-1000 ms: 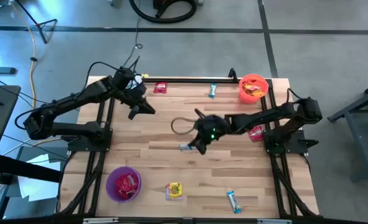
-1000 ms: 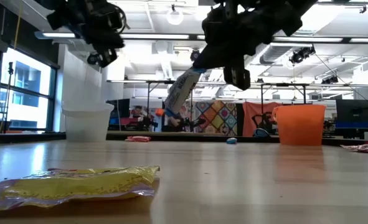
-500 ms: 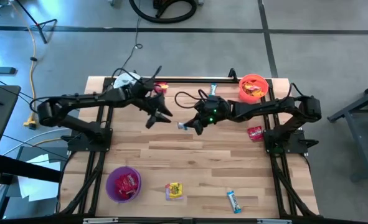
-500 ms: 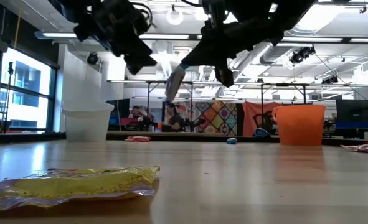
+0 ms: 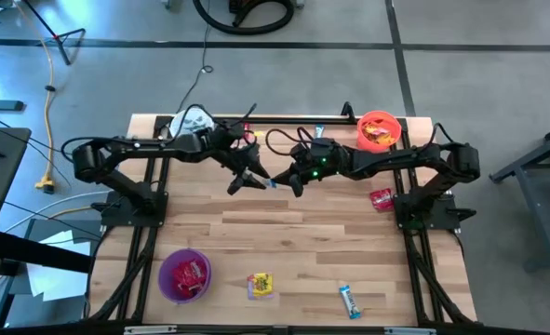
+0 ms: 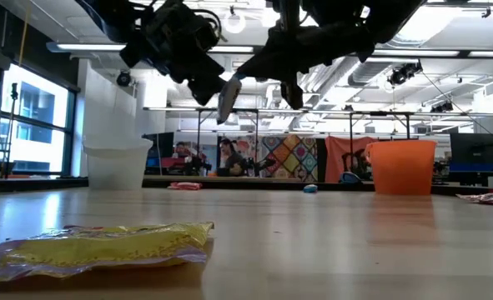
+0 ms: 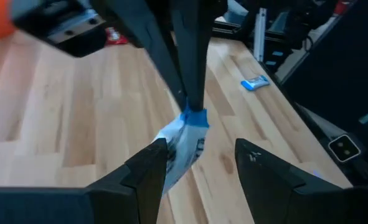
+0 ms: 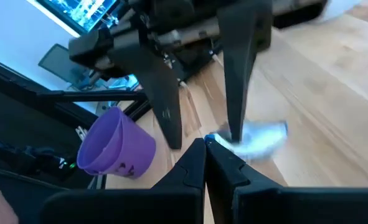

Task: Sort candy
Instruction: Put the white candy into the white bucket

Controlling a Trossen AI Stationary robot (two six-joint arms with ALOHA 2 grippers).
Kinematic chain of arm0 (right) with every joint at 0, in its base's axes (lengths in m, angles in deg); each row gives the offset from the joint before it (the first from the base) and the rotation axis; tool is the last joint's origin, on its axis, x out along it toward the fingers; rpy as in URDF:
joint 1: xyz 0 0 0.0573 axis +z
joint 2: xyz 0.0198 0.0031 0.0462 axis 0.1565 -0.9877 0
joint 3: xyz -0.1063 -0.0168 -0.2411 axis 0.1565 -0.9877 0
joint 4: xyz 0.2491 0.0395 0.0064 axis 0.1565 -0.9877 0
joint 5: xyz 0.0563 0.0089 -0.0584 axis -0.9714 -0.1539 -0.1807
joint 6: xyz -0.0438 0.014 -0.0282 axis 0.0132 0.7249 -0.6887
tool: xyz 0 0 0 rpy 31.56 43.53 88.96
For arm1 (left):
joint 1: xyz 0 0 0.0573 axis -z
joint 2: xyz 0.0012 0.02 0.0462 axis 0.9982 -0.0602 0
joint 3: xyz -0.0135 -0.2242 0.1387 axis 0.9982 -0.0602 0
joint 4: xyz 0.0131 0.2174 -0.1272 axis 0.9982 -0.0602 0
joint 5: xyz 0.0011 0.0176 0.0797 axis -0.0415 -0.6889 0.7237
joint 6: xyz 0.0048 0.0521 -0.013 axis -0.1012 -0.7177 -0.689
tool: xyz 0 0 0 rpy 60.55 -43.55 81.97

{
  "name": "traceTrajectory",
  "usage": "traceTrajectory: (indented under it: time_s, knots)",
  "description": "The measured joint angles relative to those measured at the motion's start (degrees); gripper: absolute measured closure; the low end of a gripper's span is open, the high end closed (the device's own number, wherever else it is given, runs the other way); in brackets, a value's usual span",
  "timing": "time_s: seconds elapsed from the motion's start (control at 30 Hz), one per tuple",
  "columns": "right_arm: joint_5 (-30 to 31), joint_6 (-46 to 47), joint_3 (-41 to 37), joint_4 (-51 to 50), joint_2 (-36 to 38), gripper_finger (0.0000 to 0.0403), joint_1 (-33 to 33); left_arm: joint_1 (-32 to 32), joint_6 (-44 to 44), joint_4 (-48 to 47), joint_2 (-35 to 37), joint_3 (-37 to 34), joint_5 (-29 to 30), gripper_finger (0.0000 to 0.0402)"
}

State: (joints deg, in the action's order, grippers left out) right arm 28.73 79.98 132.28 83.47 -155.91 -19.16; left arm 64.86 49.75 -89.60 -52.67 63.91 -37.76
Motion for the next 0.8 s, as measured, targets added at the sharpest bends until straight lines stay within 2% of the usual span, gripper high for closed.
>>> traceTrajectory:
  time_s: [0.33, 0.47, 0.6, 0.8]
  knots:
    - [-0.3, -0.3, 0.0, 1.8, 0.0, 0.0403, 0.0, 2.0, -1.0, 0.1, -4.0, 3.8, -0.8, 0.0224]
    - [-0.3, -0.5, 0.0, 2.4, 0.0, 0.0403, 0.0, 2.0, -0.9, 0.8, -4.0, 3.9, -0.4, 0.0239]
    - [-0.3, -0.4, 0.0, 3.4, 0.0, 0.0403, 0.0, 2.0, -0.6, 1.9, -4.0, 3.9, -0.2, 0.0284]
    - [-0.3, -0.4, 0.0, 3.9, 0.0, 0.0403, 0.0, 1.9, -0.2, 2.6, -4.0, 3.9, 0.0, 0.0382]
